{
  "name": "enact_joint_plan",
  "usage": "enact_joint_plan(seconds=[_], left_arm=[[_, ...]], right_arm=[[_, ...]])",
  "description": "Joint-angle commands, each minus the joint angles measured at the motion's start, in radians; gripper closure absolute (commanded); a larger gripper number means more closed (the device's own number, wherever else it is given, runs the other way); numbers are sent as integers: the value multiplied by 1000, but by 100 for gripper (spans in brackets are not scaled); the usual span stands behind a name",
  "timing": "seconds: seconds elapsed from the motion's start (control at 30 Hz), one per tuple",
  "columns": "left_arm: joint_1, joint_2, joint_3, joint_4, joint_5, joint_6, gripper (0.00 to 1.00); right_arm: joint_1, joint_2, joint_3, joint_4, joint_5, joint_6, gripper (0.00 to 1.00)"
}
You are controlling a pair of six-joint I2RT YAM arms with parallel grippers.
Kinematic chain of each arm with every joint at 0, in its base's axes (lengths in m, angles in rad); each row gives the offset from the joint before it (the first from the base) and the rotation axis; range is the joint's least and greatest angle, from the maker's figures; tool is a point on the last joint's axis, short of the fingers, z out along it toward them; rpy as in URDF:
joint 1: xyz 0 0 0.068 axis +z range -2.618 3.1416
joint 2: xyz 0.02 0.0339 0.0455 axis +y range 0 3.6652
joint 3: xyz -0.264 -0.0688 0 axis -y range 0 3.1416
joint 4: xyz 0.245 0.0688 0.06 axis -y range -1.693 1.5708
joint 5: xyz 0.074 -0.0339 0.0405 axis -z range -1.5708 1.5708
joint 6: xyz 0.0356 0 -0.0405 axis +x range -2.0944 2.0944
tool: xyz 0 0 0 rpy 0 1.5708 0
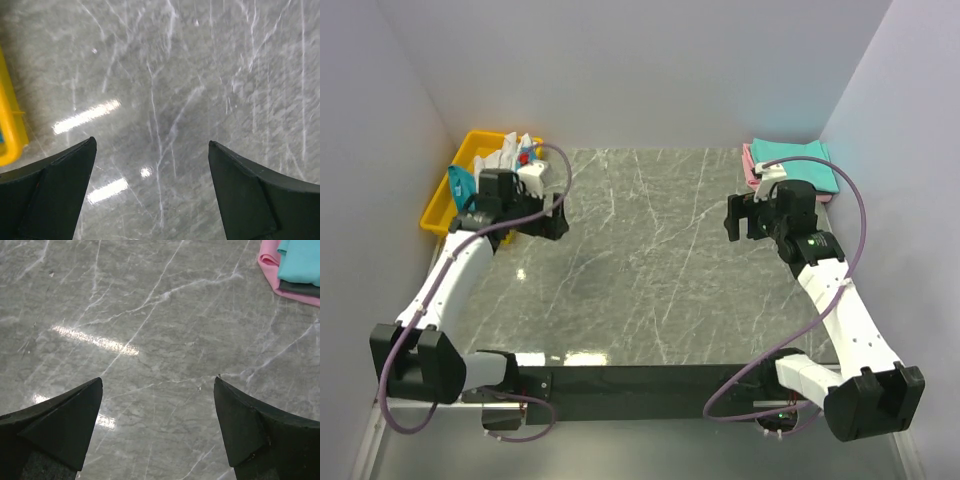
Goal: Fold and stack the t-shirts
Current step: Grab the tshirt from the pile
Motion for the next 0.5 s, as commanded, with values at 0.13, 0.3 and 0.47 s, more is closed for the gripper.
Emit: enact_joint_plan(seconds=[0.13, 0.3, 0.47], left_arm=[[196, 192, 396, -18, 61, -22, 1], [334, 441, 653, -6, 15, -68, 13], [389, 701, 885, -4, -6, -73, 31]], right_arm=[[-3, 62, 43, 16, 1, -11, 2], [-3, 105, 66, 8, -11, -2, 2], [-4, 142, 74, 5, -16, 4, 2]])
